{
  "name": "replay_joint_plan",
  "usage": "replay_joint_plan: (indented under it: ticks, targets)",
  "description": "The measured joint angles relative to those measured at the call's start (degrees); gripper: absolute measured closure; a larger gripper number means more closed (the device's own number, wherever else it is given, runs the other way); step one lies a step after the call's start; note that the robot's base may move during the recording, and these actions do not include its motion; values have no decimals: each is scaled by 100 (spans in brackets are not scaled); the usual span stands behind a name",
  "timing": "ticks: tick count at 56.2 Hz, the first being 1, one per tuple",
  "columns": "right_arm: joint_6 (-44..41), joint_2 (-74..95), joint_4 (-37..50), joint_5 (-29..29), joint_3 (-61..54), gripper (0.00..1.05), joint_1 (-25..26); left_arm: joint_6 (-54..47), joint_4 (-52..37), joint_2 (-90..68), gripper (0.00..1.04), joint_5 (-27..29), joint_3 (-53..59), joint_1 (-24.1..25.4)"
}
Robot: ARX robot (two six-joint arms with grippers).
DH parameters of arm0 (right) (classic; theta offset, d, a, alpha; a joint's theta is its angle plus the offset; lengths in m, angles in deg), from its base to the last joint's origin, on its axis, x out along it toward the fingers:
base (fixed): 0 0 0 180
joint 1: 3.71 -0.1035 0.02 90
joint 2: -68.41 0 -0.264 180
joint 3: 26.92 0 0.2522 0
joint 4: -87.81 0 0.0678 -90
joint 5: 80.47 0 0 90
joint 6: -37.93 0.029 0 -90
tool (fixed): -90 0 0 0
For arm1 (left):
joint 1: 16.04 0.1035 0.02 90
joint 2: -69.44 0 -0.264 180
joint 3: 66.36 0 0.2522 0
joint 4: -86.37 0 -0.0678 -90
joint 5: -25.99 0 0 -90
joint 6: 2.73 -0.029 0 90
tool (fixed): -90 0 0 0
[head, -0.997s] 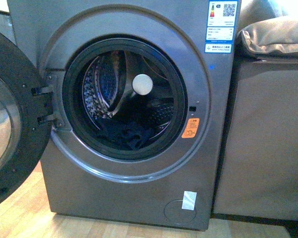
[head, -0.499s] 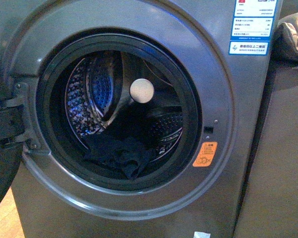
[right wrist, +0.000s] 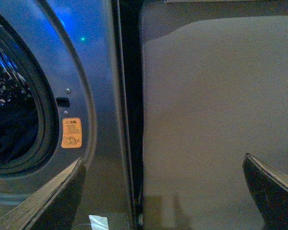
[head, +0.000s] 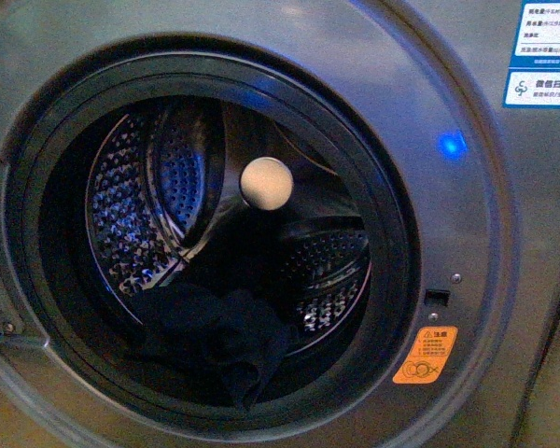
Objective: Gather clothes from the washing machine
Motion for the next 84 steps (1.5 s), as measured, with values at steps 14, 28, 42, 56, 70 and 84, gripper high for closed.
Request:
replay_joint_plan:
  ticks: [14,28,42,56,70,84]
  targets:
    - [-2,0,0,13,0,7,0,787,-1147,-2100,7,-2321,-393,313]
    - [0,0,0,11,0,7,0,518,-3069,-5394,7,-1847,-1696,-291]
    - [0,0,0,11,0,7,0,61,-3639,-8463,7,-1392,-3252,-739]
    - [0,0,0,11,0,7,0,-278,-3388,-9877,7,-1113,-4402,-855]
    - [0,0,0,11,0,7,0,-468,-2938,-10924,7,-999,-5473,-1014]
    - [0,0,0,11,0,7,0,-463,-2387,-11597,7,-1025,-6483,-1182]
